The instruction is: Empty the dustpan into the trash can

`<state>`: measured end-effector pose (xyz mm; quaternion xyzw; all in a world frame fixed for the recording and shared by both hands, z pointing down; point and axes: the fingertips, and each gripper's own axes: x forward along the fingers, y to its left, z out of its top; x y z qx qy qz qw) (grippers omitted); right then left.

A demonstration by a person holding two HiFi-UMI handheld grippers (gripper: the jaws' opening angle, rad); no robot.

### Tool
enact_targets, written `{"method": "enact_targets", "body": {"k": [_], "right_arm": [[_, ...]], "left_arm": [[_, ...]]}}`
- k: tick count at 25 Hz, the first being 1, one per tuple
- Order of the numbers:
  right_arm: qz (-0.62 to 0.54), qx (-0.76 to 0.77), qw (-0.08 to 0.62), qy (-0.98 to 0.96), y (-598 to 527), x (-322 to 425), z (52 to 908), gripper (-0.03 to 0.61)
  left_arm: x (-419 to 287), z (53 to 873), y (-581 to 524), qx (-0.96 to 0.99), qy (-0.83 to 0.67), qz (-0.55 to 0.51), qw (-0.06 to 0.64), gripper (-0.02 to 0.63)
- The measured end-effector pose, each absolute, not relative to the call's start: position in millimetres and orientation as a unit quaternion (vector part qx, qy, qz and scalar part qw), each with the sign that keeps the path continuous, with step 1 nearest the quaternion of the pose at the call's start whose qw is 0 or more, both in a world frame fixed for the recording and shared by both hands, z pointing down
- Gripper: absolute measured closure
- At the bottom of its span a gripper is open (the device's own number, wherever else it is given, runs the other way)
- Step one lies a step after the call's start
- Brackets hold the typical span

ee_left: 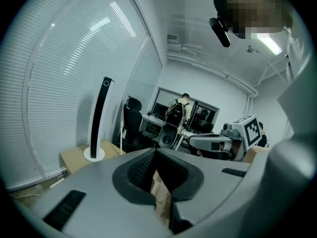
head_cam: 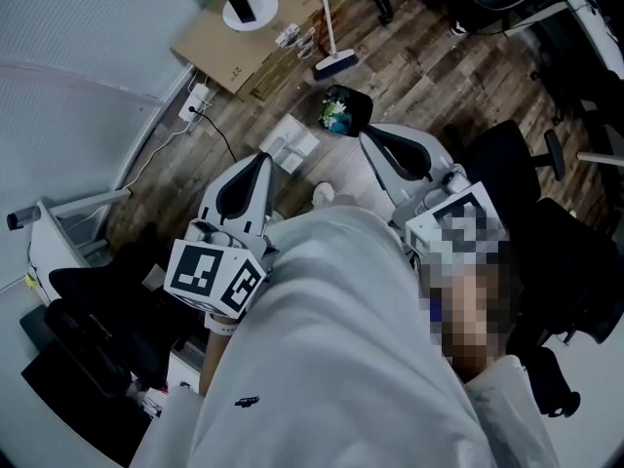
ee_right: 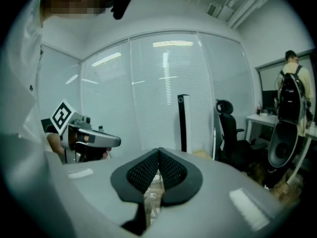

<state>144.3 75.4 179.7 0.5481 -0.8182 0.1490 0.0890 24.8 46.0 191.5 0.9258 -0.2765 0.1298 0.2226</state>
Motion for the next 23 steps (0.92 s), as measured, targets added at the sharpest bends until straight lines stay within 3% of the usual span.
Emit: {"method": "enact_targets", "body": {"k": [23], "right_arm": [[0.141,0.544,0.123,-0.818,112.5,135.1,180.2,0.568]], "left_arm": [[30.2,188.6,64.5,0.934,-0.251,0.121,0.224,0.606]]}}
